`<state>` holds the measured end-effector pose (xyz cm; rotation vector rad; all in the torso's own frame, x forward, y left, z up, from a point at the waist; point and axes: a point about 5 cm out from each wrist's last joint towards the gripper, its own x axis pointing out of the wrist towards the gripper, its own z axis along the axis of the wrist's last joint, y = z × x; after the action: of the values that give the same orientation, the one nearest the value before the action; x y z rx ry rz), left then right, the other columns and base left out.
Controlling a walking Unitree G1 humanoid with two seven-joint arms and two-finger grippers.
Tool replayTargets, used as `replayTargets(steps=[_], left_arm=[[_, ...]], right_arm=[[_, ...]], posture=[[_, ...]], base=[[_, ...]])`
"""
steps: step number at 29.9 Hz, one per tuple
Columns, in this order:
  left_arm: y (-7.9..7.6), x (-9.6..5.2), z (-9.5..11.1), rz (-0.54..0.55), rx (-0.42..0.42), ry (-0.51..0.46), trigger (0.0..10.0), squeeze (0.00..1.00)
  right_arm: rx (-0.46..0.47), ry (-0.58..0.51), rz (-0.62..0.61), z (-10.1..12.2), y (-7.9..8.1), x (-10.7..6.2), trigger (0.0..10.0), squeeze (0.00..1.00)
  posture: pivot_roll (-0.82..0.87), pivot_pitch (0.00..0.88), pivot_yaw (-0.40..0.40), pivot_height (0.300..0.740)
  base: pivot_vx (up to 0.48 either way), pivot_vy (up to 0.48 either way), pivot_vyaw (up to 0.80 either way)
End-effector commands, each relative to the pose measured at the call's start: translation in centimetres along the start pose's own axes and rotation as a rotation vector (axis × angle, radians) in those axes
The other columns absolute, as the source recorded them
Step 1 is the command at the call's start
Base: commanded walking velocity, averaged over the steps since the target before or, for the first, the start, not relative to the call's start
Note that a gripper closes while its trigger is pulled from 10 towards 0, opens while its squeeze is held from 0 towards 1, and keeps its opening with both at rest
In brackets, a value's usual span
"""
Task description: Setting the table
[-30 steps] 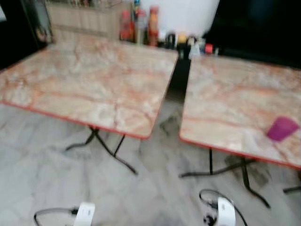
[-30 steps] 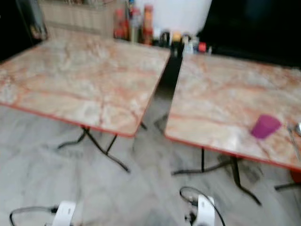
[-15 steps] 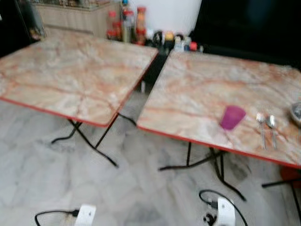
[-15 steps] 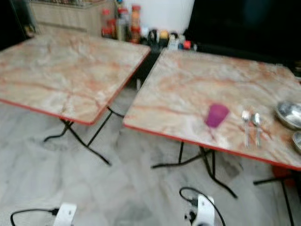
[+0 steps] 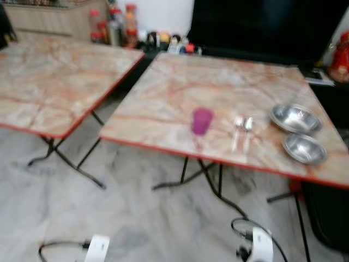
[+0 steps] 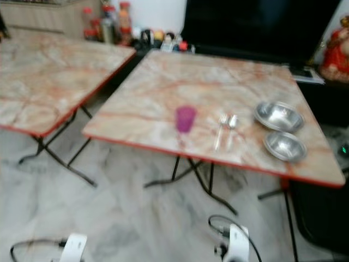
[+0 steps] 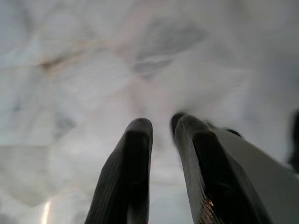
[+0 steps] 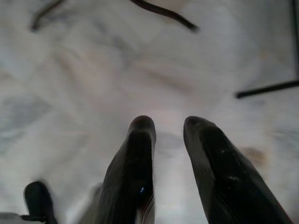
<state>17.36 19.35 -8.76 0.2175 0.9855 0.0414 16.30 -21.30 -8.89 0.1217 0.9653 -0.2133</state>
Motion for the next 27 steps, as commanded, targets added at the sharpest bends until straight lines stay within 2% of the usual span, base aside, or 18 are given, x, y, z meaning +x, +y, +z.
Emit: replayTargets(steps=[1, 5, 12, 27], left_arm=[[0.96, -0.04, -0.44, 0.017, -0.022, 0.018, 10.0, 0.00], [1.16, 0.00, -0.09, 0.019, -0.054, -0.001, 10.0, 0.00], [1.09, 0.05, 0.24, 0.019, -0.057, -0.013, 10.0, 0.00], [1.10, 0.09, 0.43, 0.042, -0.072, -0.010, 10.0, 0.00]], right_arm=[[0.007, -0.022, 0.013, 0.81, 0.57, 0.17, 10.0, 0.00], [0.000, -0.013, 0.014, 0.81, 0.63, 0.20, 10.0, 0.00], [0.003, -0.012, 0.012, 0.76, 0.61, 0.19, 10.0, 0.00], [-0.002, -0.024, 0.024, 0.97, 0.75, 0.21, 10.0, 0.00]], posture=[[0.04, 0.000, -0.043, 0.728], [0.04, 0.000, -0.043, 0.728], [0.04, 0.000, -0.044, 0.728], [0.04, 0.000, -0.049, 0.728]], base=[[0.000, 0.000, 0.00], [0.000, 0.000, -0.57], [0.000, 0.000, -0.75], [0.000, 0.000, 0.00]])
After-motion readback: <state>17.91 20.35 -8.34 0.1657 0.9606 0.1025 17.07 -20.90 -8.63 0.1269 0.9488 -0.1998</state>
